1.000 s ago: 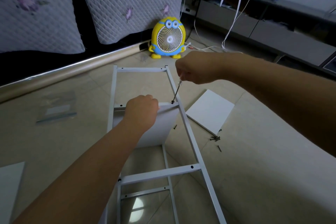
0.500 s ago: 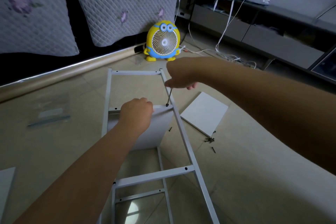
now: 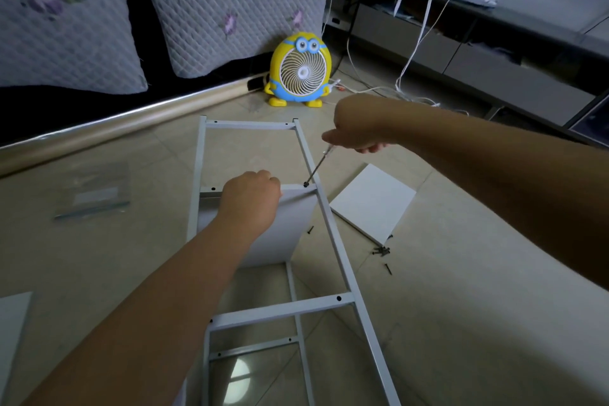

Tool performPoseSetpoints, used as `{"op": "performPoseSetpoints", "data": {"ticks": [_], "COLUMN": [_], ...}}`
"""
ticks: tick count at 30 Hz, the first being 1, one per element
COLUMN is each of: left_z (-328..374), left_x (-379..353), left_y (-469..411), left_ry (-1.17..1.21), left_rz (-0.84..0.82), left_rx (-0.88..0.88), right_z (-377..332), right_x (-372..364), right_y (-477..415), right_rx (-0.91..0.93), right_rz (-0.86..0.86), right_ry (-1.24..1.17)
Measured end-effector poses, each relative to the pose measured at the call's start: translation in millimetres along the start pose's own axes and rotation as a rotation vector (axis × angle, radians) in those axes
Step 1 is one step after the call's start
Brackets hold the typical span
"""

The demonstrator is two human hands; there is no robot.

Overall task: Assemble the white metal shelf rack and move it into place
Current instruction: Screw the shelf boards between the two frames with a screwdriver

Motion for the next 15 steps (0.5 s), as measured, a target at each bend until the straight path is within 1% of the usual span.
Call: {"op": "performPoseSetpoints", "data": {"ticks": [3,4,6,7,8,10,12,15], "left_z": [-1,0,2,2,2,1,0,-1], "left_x": [0,0,1,1,1,0,0,1], "left_y": [0,1,3,3,3,1,1,1], "left_ry": [-0.014,-0.017,-0.016,-0.014,-0.012,-0.011,-0.013,-0.009], "left_rz": [0.008,0.008,0.007,0.008,0.009,0.009,0.012,0.033], "left_rx": [-0.003,-0.004,-0.006,-0.006,-0.005,0.003,0.007,0.000], "right_z": [-4,-7,-13,-17,-21,-26,-28,-30], "right_x": [-1,0,0,-1,-3,-6,-1,5], "right_y": [-4,-4,-2,1,4,9,10,13], "right_rx": [-0.061,-0.043,0.063,0.133,0.204,0.320,0.371,0.373], "right_rz": [0.024,0.061,0.122,0.118,0.088,0.036,0.065,0.141], "right_ry": [-0.021,0.003,0.012,-0.019,-0.026,0.052,0.142,0.142]}}
Point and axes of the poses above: each hand's wrist, its own y-axis away from the middle knuckle, its own x-axis out of the back of the hand, z = x × y, the point moved 8 cm from there along -y, towards the middle knuckle, and after that the axes turned 5 degrees about -y, right-handed, at the moved point
